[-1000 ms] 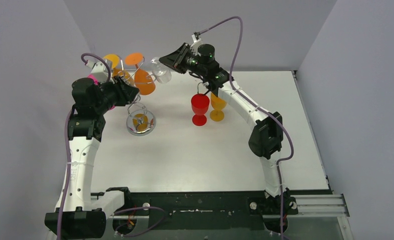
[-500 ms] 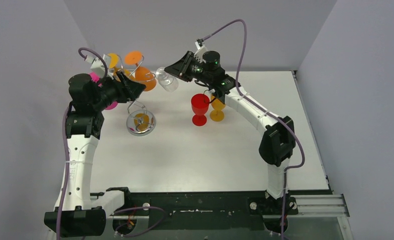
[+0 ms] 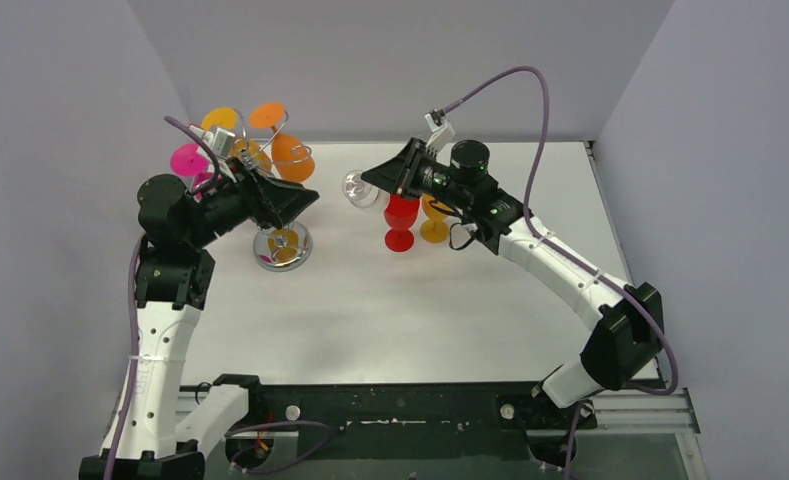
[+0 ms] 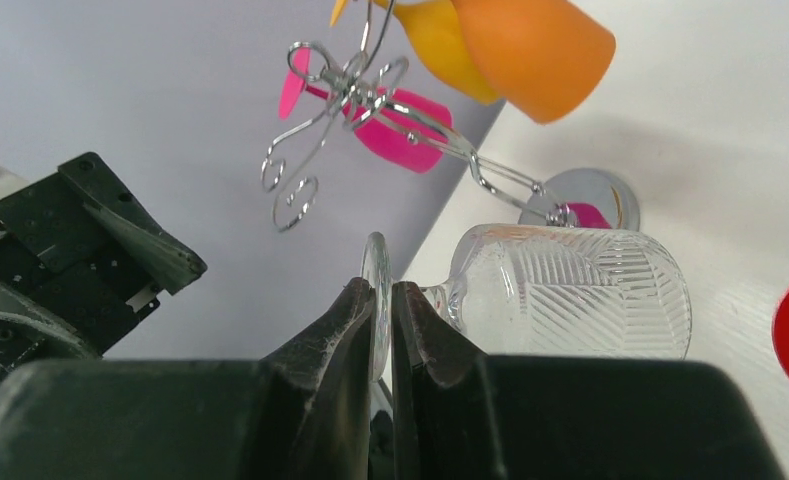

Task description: Take the wine glass off the wine glass rack

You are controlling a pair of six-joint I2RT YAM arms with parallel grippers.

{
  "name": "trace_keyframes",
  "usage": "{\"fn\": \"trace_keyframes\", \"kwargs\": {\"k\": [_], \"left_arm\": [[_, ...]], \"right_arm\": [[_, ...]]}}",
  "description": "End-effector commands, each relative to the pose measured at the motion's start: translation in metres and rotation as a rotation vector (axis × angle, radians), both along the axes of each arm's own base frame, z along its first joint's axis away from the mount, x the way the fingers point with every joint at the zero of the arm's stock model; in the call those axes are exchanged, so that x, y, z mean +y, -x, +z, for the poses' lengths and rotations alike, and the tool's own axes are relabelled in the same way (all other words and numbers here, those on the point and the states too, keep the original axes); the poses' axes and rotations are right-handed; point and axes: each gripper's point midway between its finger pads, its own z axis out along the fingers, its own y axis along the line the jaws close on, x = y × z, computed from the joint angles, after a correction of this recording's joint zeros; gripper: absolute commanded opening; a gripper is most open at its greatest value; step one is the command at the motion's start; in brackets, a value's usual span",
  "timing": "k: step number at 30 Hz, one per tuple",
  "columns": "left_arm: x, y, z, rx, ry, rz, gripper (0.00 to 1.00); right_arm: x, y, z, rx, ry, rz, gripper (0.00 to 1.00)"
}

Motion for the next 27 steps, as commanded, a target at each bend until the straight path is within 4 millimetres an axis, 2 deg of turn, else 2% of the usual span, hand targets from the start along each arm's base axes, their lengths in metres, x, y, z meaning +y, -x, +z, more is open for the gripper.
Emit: {"fn": "trace_keyframes", "kwargs": {"k": [1,5,9,14,18,21,27], "left_arm": [[-0.026,0.028,-0.005,-0.034,0.015,-0.115,0.54],[-0.044,0.039,-0.040,0.032,0.015,-0.138,0.54],[-0.052,0.045,-0.058,0.064,0.056,-0.146,0.53],[-0.055,0.051,-0.075,0.105,0.076,-0.150,0.51],[-0.059,0.057,-0.079,0.117,0.129,-0.191,0.50],[-0.064,0.063,-0.086,0.144,0.184,-0.242,0.48],[-0.068,0.072,-0.117,0.218,0.207,-0.288,0.46]], "right_arm": [[-0.016,0.043,0.052,-0.206,-0.065,0.045,0.00],[-0.017,0.072,0.033,-0.208,-0.024,0.099,0.00],[-0.019,0.092,0.020,-0.202,0.002,0.117,0.00],[-0.020,0.098,0.002,-0.183,0.023,0.118,0.00],[-0.019,0.101,-0.014,-0.168,0.033,0.135,0.00],[-0.017,0.105,-0.017,-0.184,0.025,0.165,0.00],[-0.014,0.107,-0.022,-0.211,-0.001,0.202,0.00]]}}
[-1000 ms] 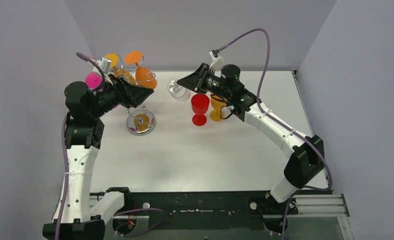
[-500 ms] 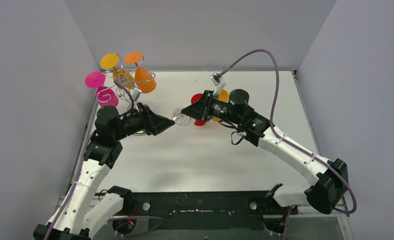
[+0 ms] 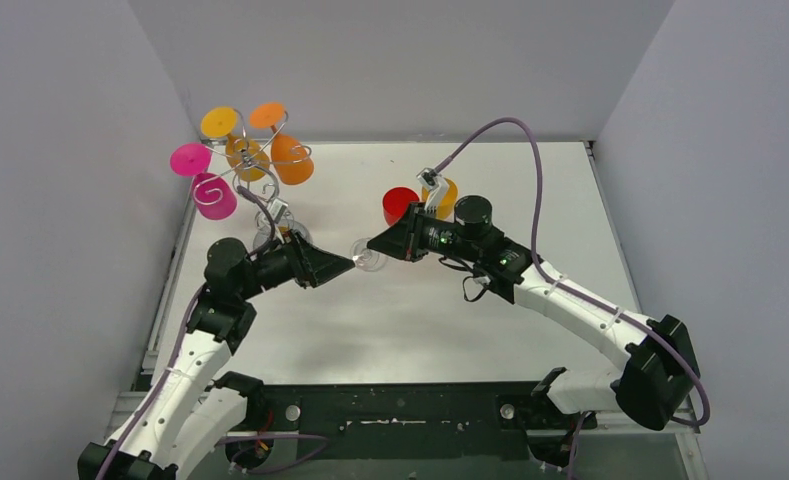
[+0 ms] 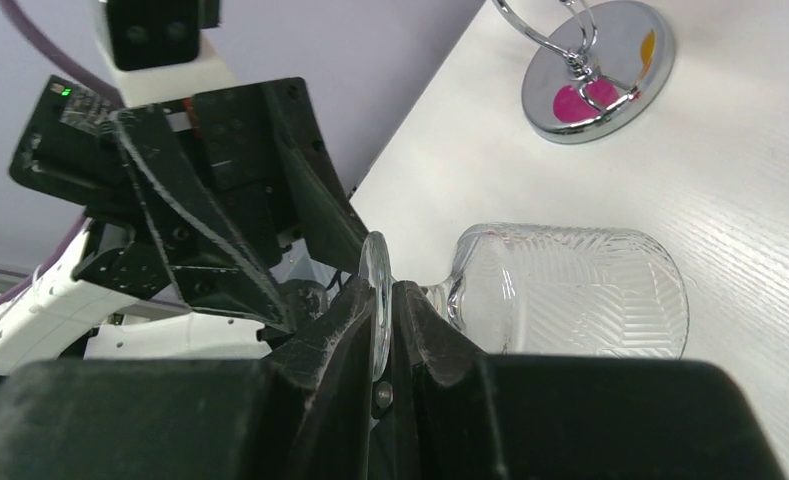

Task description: Take the wine glass off the wine glass rack

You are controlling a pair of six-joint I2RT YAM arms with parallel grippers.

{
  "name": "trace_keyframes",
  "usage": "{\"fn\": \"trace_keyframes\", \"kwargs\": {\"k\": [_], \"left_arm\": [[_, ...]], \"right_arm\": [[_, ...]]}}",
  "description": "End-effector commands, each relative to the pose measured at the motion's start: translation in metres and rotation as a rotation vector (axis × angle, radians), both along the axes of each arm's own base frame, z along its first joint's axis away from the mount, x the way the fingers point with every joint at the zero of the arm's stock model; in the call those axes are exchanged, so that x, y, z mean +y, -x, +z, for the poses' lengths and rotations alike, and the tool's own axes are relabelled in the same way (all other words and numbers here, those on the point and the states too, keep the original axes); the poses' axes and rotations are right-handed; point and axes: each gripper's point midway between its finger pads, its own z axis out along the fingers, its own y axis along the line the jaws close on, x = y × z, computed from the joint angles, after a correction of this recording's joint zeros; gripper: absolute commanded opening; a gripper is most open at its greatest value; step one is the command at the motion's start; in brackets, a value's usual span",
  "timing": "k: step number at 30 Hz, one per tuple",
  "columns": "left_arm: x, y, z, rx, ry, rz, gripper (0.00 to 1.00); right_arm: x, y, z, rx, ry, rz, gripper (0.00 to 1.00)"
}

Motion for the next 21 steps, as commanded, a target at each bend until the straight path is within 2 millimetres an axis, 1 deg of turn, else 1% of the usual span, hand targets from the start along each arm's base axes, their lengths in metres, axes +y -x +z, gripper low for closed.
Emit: {"fn": "trace_keyframes", "kwargs": {"k": [1,3,10,17,21], "left_arm": [[-0.005,0.011,0.015,-0.057,0.061,-0.057,0.46],[-0.005,0.012,0.012,-0.051,0.079,-0.064,0.46],[-0.009,0.016,0.022,-0.059,0.206,-0.100,0.42],[-0.019,0.020,0.016,-0.045,0.200,-0.140,0.38],[-0.021,0.017,0.019,-0.054,0.208,-0.131,0.34]], "right_arm": [[0.004,0.002,0.052,-0.187,-0.155,0.052,0.00],[0.003,0.002,0.049,-0.195,-0.157,0.062,0.00],[0.006,0.008,0.045,-0.231,-0.167,0.118,0.00],[0.010,0.008,0.042,-0.241,-0.181,0.139,0.00],[0.014,0.010,0.039,-0.238,-0.182,0.166,0.00]]}}
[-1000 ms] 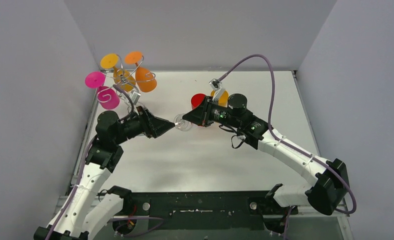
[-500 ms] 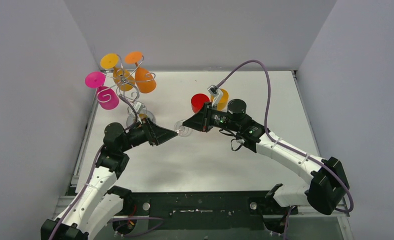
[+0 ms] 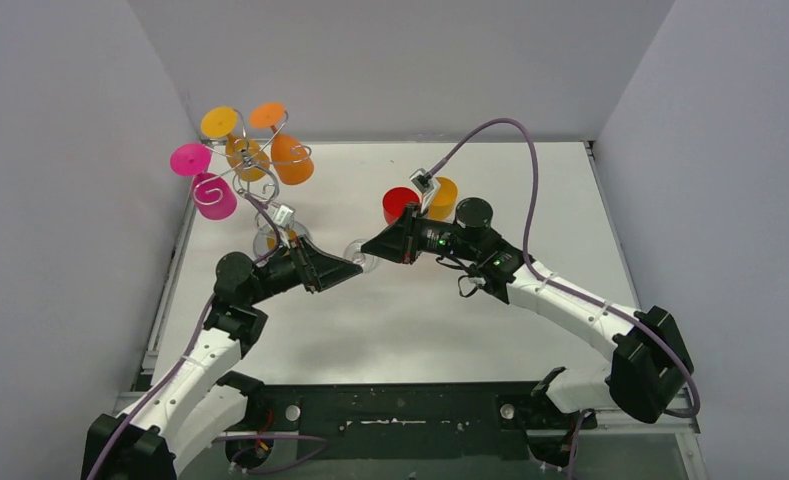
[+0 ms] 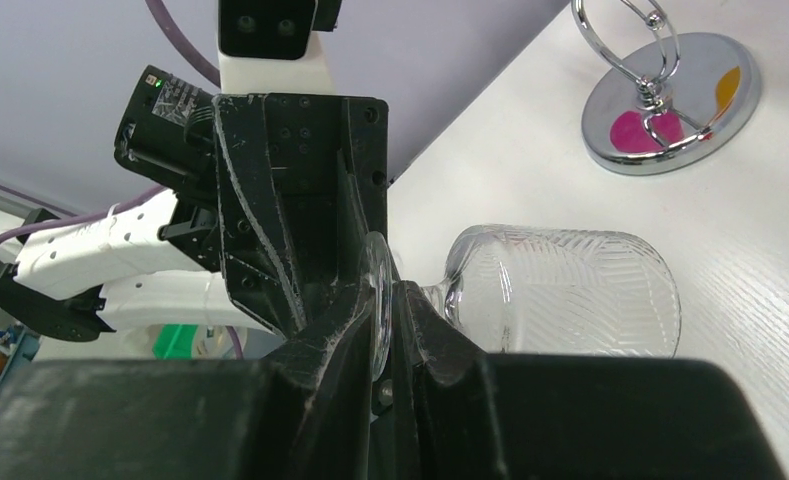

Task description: Take the wine glass off the wine glass rack

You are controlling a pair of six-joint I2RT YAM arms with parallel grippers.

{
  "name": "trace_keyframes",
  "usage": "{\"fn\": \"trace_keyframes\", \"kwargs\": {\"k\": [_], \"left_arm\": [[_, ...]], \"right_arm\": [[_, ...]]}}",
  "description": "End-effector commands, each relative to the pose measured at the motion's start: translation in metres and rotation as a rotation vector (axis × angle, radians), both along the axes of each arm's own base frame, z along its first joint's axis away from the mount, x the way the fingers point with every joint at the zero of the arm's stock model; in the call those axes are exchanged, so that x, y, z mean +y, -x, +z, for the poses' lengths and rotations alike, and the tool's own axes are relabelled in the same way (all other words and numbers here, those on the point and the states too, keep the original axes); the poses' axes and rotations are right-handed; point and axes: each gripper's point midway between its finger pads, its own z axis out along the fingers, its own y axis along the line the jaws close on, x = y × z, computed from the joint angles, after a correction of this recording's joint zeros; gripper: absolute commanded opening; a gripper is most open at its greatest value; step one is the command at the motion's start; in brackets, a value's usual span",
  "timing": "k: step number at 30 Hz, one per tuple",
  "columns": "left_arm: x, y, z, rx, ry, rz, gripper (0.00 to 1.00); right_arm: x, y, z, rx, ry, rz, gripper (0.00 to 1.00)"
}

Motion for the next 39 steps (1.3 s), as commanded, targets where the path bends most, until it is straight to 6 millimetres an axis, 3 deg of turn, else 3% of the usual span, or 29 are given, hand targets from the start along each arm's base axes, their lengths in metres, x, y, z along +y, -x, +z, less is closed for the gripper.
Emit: {"fn": "trace_keyframes", "kwargs": {"k": [1,13,17,24,30,33,39], "left_arm": [[-0.003,0.001,0.021,-0.091,0.044,-0.005,0.33],[-0.007,0.003,0.016,-0.092,0.017,-0.013,0.13],[-0.006,0.002,0.016,-0.097,0.016,-0.006,0.00],[-0.007,0.002,0.017,-0.122,0.007,-0.007,0.00],[-0.014,0.011,0.010,-0.203,-0.076,-0.044,0.00],[-0.018,0.015,0.001,-0.255,-0.154,-0.063,0.00],[-0.021,0.024,-0.002,-0.363,-0.183,-0.069,0.00]], "right_arm": [[0.006,0.000,0.030,-0.129,-0.095,0.040,0.00],[0.007,0.001,0.025,-0.120,-0.096,0.052,0.00],[0.008,0.007,0.021,-0.109,-0.105,0.087,0.00],[0.007,0.015,0.016,-0.112,-0.095,0.120,0.00],[0.003,0.015,0.018,-0.114,-0.093,0.122,0.19],[-0.002,0.013,0.022,-0.118,-0.096,0.103,0.41],[-0.013,0.005,0.029,-0.134,-0.098,0.052,0.61]]}}
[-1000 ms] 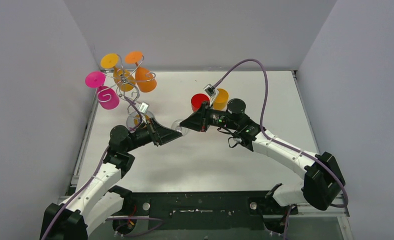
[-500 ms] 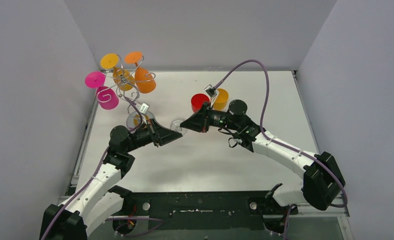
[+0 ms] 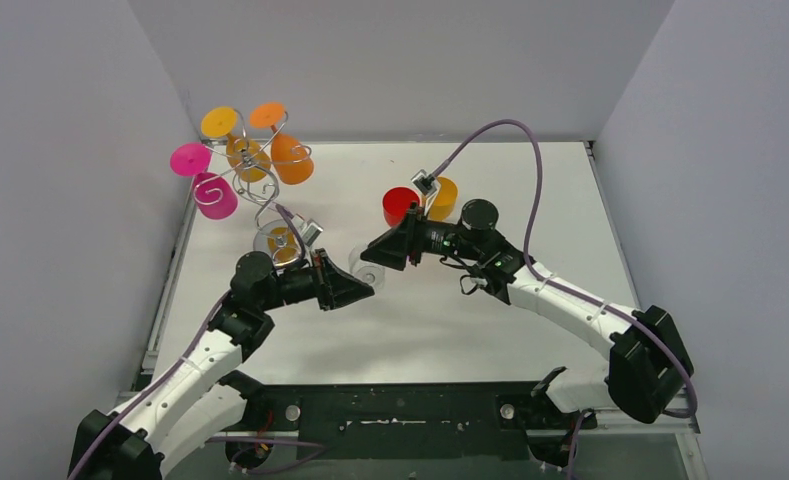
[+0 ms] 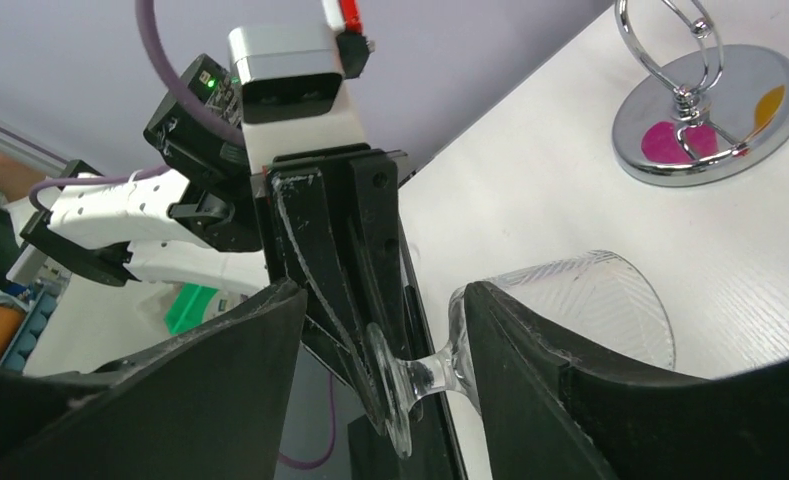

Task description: Take the wine glass off the wine glass rack

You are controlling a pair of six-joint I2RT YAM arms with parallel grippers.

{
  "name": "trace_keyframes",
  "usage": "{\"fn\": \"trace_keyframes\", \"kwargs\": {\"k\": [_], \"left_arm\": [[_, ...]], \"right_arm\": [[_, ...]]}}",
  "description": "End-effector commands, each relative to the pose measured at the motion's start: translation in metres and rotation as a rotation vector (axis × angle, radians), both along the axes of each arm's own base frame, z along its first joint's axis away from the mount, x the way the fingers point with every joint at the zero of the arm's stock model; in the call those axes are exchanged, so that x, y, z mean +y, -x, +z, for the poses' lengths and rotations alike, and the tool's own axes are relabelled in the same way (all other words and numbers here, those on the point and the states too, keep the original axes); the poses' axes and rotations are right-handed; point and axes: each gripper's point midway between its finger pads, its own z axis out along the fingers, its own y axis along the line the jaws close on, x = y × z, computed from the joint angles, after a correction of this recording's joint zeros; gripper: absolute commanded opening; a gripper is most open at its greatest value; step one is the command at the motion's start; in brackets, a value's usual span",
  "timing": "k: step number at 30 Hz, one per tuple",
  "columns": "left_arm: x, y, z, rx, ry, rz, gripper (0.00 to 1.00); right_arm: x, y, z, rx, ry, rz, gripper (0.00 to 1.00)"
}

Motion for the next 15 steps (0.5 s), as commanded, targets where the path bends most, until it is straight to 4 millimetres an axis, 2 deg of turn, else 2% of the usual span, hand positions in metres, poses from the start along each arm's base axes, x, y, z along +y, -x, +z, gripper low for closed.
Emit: {"fn": "trace_keyframes", "kwargs": {"k": [1,9,15], "left_arm": [[0.000,0.003,0.035,-0.261,0.017,-0.004,0.00],[0.003,0.015,0.017,-0.359,-0.101,-0.058,0.00],[0.004,0.024,0.013,-0.429,-0.113,-0.113,0.00]], "right_arm": [[-0.014,-0.005,0.030,-0.102,-0.054,-0.050,0.63],[-0.040,-0.029,0.021,-0.146,0.010,-0.189,0.69],[-0.061,-0.049,0.007,-0.093,0.054,-0.261,0.71]]}}
